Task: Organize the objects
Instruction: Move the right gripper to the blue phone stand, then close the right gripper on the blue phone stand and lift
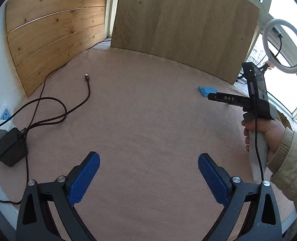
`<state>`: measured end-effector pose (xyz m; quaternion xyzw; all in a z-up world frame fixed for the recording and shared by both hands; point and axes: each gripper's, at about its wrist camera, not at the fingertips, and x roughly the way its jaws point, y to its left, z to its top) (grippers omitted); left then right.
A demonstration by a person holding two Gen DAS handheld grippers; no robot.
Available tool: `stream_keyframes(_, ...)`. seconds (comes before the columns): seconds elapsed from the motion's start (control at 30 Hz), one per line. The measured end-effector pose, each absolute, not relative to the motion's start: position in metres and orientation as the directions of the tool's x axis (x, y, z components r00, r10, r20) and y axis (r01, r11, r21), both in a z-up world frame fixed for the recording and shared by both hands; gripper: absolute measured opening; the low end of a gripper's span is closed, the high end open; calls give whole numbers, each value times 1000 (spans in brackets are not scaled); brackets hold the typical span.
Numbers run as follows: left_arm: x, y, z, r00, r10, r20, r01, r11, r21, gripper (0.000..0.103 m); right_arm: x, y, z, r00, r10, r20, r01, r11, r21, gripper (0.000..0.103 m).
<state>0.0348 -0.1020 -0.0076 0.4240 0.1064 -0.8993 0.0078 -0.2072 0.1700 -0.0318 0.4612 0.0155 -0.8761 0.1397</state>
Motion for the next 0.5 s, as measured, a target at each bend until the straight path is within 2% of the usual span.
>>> stream_keyframes(0.13,30,-106,-5,-652,82,-754,87,-979,-182,100,-211,149,-36,-534,-230,-814,331,-942,50,87)
stream_keyframes(0.3,20,-95,-1,-657,101,-747,56,-982,-181,100,-223,143,-40,-531,-205,-822,329,-944,23,92)
stream_keyframes(0.37,19,-90,-1,-656,101,-748,49,-983,-176,100,-227,145,-38,-531,-208,-821,318,-948,35,89)
stream_keyframes(0.4,19,-87,-1,-654,100,-750,48,-984,-173,100,-228,147,-37,-542,-190,-818,302,-953,22,77)
stream_keyframes(0.5,21,-82,-7,-642,98,-761,53,-984,-171,100,-225,149,-36,-543,-199,-816,314,-949,23,75)
